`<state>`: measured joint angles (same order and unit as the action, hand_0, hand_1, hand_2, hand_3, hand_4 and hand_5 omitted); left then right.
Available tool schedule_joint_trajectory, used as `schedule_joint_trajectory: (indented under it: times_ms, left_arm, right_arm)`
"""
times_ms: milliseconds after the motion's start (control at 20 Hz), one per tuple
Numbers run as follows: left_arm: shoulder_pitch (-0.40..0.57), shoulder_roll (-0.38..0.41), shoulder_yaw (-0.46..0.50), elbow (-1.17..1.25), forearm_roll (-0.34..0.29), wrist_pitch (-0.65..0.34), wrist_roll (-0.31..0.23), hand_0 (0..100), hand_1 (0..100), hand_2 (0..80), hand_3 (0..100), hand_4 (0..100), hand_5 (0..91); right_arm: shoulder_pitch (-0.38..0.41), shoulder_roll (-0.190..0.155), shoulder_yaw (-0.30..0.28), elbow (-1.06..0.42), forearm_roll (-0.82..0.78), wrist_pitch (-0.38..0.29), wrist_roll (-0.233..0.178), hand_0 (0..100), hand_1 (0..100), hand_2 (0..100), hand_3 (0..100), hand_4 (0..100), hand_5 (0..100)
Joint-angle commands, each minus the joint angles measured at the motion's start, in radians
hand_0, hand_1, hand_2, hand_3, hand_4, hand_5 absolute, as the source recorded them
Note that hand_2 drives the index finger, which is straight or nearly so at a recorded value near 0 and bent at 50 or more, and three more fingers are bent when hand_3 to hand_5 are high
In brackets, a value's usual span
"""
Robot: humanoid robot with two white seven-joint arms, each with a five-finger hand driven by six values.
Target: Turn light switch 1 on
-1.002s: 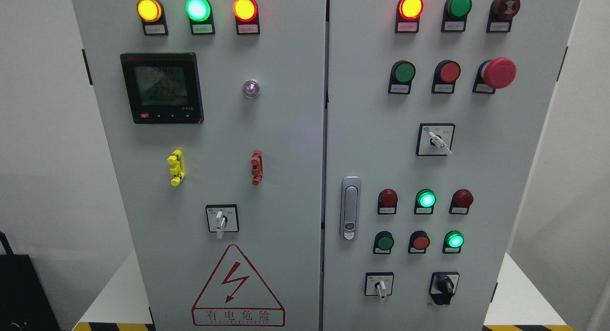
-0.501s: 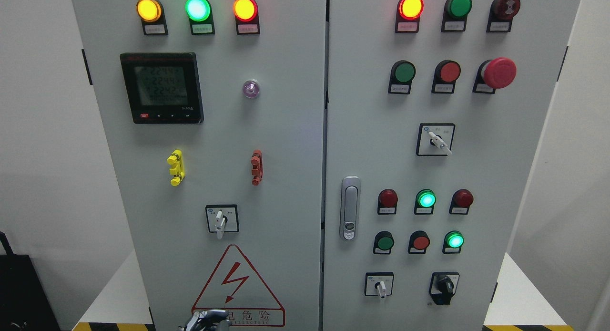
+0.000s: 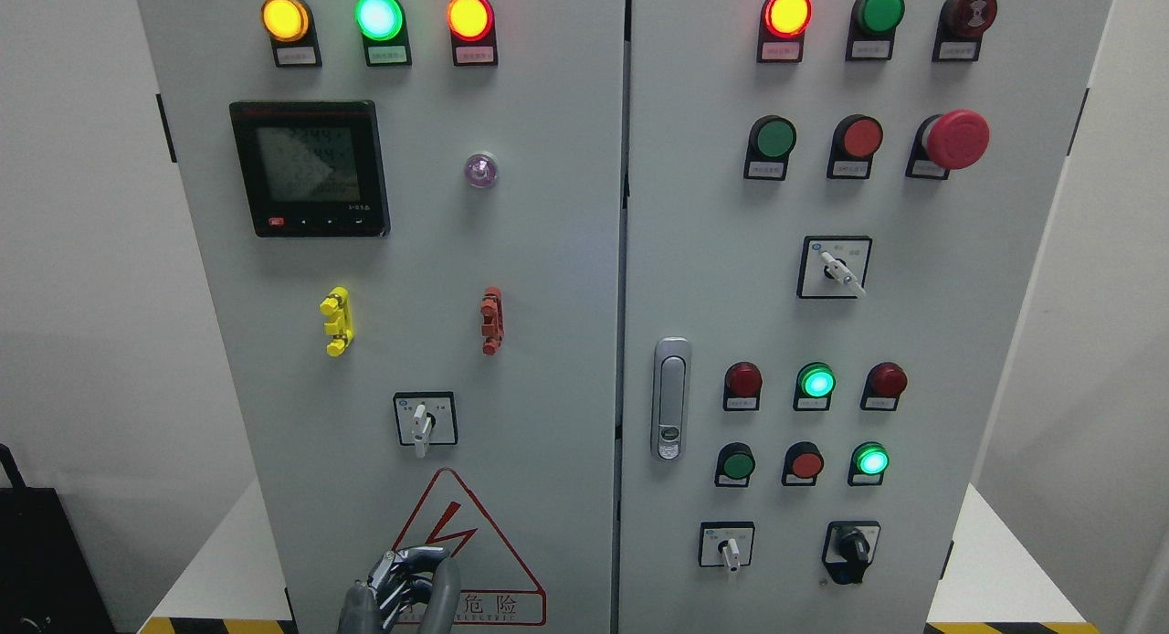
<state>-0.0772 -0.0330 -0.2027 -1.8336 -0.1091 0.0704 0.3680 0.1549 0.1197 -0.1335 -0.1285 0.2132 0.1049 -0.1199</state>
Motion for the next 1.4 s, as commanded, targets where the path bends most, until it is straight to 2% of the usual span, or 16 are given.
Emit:
schedule_joint_trajectory:
  times_ms: [0, 301, 651, 1002, 1353]
  left_arm:
    - [-0.016, -0.051, -0.055, -0.026, -0.029, 0.006, 0.048, 26, 60, 49.2, 57, 67, 53.6]
    - [-0.012, -0.061, -0.064, -0.033, -0.030, 0.009, 0.100, 19, 63, 50.0, 54, 67, 54.6]
    - [-0.055, -0.082, -0.052, -0.045, -0.037, 0.121, 0.098, 17, 63, 50.8, 53, 67, 55.4]
    - [-0.075, -0.084, -0.041, -0.064, -0.043, 0.146, 0.103, 17, 65, 53.5, 52, 70, 61.1]
    - [-0.075, -0.084, -0.006, -0.067, -0.043, 0.158, 0.135, 17, 66, 54.0, 59, 74, 69.8]
  right_arm:
    - [0.000, 0.000, 0.000, 0.000, -0.001, -0.001, -0.001, 5, 0, 0, 0, 0, 0]
    - [0.000, 0.000, 0.000, 0.000, 0.000, -0.001, -0.001, 5, 0, 0, 0, 0, 0]
    - [0.000, 0.000, 0.000, 0.000, 0.000, -0.001, 0.000, 5, 0, 0, 0, 0, 0]
    - [0.000, 0.000, 0.000, 0.000, 0.000, -0.001, 0.000, 5, 0, 0, 0, 0, 0]
    - [0.000, 0.000, 0.000, 0.000, 0.000, -0.001, -0.001, 5, 0, 0, 0, 0, 0]
